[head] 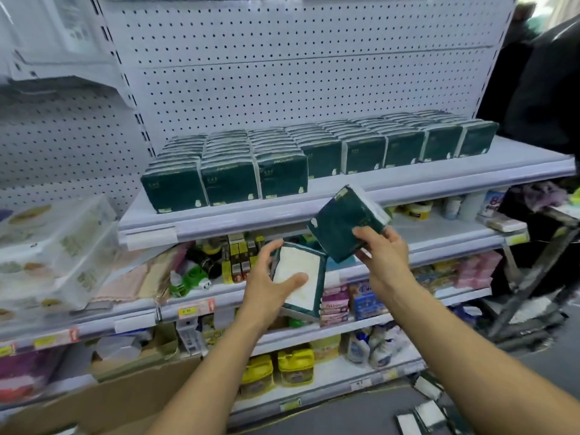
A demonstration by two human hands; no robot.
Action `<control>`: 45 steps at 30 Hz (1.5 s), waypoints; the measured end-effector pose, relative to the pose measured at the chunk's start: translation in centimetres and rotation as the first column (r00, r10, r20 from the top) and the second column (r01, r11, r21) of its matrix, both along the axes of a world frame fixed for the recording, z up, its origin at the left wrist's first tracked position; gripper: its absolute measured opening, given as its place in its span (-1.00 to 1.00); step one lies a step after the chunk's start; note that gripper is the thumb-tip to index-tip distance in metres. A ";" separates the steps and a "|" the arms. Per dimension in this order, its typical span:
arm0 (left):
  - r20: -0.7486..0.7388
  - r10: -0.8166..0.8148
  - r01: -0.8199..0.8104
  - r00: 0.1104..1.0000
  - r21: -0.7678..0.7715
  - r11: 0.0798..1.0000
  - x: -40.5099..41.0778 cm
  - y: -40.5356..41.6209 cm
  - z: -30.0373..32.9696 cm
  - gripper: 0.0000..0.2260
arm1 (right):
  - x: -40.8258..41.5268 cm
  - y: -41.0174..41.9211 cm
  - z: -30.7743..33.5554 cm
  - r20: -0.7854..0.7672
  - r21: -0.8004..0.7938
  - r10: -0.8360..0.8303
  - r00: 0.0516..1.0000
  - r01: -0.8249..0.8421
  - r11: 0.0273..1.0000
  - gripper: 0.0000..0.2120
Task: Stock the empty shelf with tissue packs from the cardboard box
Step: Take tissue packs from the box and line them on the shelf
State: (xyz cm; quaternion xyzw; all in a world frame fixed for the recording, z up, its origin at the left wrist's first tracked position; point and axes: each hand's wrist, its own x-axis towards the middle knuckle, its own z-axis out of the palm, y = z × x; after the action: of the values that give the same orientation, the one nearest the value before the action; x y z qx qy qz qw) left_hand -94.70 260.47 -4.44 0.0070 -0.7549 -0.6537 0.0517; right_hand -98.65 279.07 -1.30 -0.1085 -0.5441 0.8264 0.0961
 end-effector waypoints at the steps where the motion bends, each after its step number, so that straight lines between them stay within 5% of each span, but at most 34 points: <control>1: -0.017 0.004 -0.004 1.000 -0.025 1.000 -1.3 -0.1 0.6 -0.40 | -1.5 0.4 1.3 -0.048 0.050 -0.020 0.999 0.022 0.998 -0.85; 6: -0.050 -0.017 0.014 0.999 -0.058 0.998 -6.8 -0.1 3.2 -0.36 | -8.1 1.8 6.3 -0.366 0.518 -0.012 0.931 0.215 0.828 -0.73; 12: -0.068 -0.060 0.049 0.996 -0.164 0.985 -11.6 -0.5 5.3 -0.37 | -16.6 3.0 8.4 -0.399 0.915 0.220 0.890 0.370 0.162 -0.70; 15: -0.061 -0.050 0.037 0.997 -0.202 0.979 -13.1 -0.7 6.1 -0.37 | -19.6 2.9 7.7 -0.325 0.939 0.388 0.863 0.342 0.026 -0.72; 24: -0.008 0.026 -0.026 1.000 -0.117 0.993 -14.0 -0.6 6.3 -0.42 | -24.1 2.8 5.5 -0.326 0.937 0.503 0.800 0.345 0.060 -0.59; 34: 0.016 0.090 -0.088 0.996 -0.068 0.994 -14.2 0.7 6.4 -0.49 | -27.9 2.7 5.1 -0.405 0.856 0.559 0.723 0.515 -0.046 -0.68; 40: 0.036 0.117 -0.118 0.992 0.013 0.993 -14.2 1.7 6.8 -0.67 | -28.1 3.0 5.2 -0.384 0.865 0.576 0.722 0.500 -0.051 -0.56; 42: 0.064 0.117 -0.119 0.991 0.032 0.992 -14.0 1.9 6.9 -0.73 | -27.0 3.4 5.6 -0.441 0.825 0.609 0.659 0.565 -0.014 -0.43; 45: 0.120 0.136 -0.146 0.983 0.076 0.986 -13.8 2.1 7.1 -0.73 | -24.5 4.9 5.9 -0.429 0.734 0.786 0.445 0.679 0.016 -0.25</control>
State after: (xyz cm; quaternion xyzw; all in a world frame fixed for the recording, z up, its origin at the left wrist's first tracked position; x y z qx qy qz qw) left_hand -108.51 262.53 2.70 0.1001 -0.7260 -0.6782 0.0541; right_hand -123.16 283.93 4.59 0.4777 -0.7966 0.0812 0.3615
